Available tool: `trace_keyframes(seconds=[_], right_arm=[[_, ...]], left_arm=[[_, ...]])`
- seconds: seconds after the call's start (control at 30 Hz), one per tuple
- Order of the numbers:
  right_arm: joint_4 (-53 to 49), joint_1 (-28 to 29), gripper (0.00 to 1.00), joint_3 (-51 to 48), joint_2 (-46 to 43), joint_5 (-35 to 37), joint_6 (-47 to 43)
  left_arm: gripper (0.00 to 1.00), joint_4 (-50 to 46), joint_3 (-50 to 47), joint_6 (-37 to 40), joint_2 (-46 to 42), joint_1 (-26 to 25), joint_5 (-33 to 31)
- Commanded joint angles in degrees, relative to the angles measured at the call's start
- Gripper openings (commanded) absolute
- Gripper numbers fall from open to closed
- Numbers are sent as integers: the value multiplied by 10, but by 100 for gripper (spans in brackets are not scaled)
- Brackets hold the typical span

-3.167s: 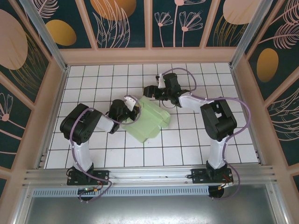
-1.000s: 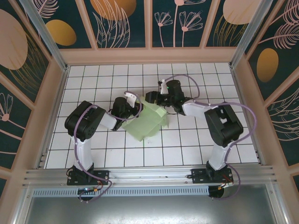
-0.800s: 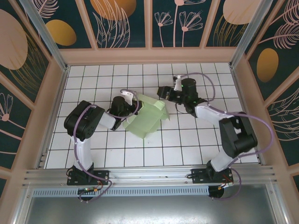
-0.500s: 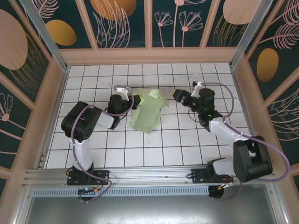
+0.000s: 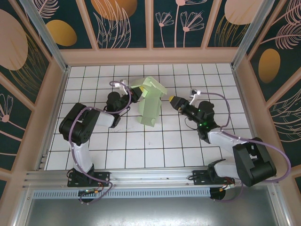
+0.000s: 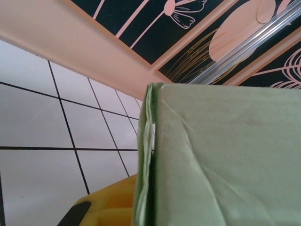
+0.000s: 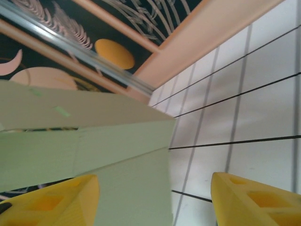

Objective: Fold the paper box

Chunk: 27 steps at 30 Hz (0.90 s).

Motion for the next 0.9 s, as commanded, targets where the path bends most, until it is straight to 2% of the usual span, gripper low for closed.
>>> trace_keyframes(seconds=[0.0, 0.13, 0.3, 0.6, 0.73, 0.87], right_arm=[[78, 27, 64, 34, 29, -4, 23], [124, 49, 60, 67, 77, -15, 45], [134, 66, 59, 95, 110, -16, 44], [119, 68, 55, 93, 99, 0, 41], [101, 68, 30, 101, 105, -4, 46], [89, 69, 14, 108, 119, -7, 60]], left_arm=[[0, 29, 16, -14, -11, 4, 17], [0, 26, 13, -6, -15, 4, 13], [0, 32, 6, -2, -17, 4, 10], [0, 37, -7, 8, -18, 4, 1], [0, 24, -4, 28, -24, 4, 3], [0, -6, -4, 66, -37, 4, -7]])
